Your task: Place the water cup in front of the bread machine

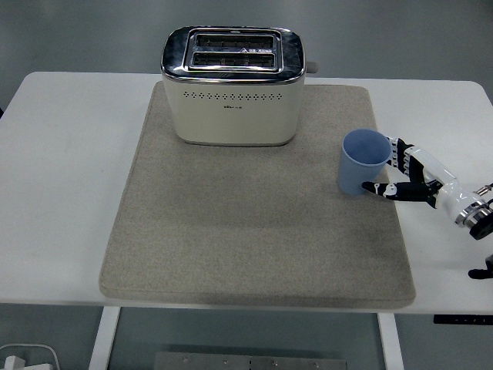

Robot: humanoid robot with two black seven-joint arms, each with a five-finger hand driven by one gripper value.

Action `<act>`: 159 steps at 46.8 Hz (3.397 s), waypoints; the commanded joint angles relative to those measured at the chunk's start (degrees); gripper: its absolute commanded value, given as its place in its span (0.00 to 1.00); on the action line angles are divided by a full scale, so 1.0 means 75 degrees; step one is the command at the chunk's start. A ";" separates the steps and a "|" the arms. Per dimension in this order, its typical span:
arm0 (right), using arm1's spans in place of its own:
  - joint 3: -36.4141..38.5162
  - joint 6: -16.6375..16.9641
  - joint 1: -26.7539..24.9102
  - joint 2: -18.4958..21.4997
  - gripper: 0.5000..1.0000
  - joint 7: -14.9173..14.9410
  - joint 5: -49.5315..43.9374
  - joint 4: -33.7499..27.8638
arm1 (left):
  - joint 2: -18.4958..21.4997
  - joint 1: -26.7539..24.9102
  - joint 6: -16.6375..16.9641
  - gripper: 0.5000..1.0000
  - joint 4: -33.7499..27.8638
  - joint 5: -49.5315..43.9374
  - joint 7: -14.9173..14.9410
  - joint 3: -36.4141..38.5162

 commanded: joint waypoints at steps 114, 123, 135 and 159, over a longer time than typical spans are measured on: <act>-0.0625 -0.0129 0.1386 0.1617 0.00 -0.0360 0.0650 0.0245 | 0.0000 -0.0001 -0.0003 1.00 0.0000 0.0000 0.0000 0.0000; -0.0941 -0.0140 0.1421 0.2063 0.00 -0.0301 0.0509 0.0234 | 0.0000 -0.0001 -0.0003 1.00 0.0000 0.0000 0.0000 0.0000; -0.1188 -0.0269 0.1526 0.3000 0.00 -0.0266 0.0193 -0.0375 | 0.0000 -0.0001 -0.0003 1.00 0.0000 0.0000 0.0000 0.0000; -0.1586 -0.0410 0.2124 0.4301 0.00 -0.0043 -0.0065 -0.1840 | 0.0000 -0.0001 -0.0003 1.00 0.0000 0.0000 0.0000 0.0000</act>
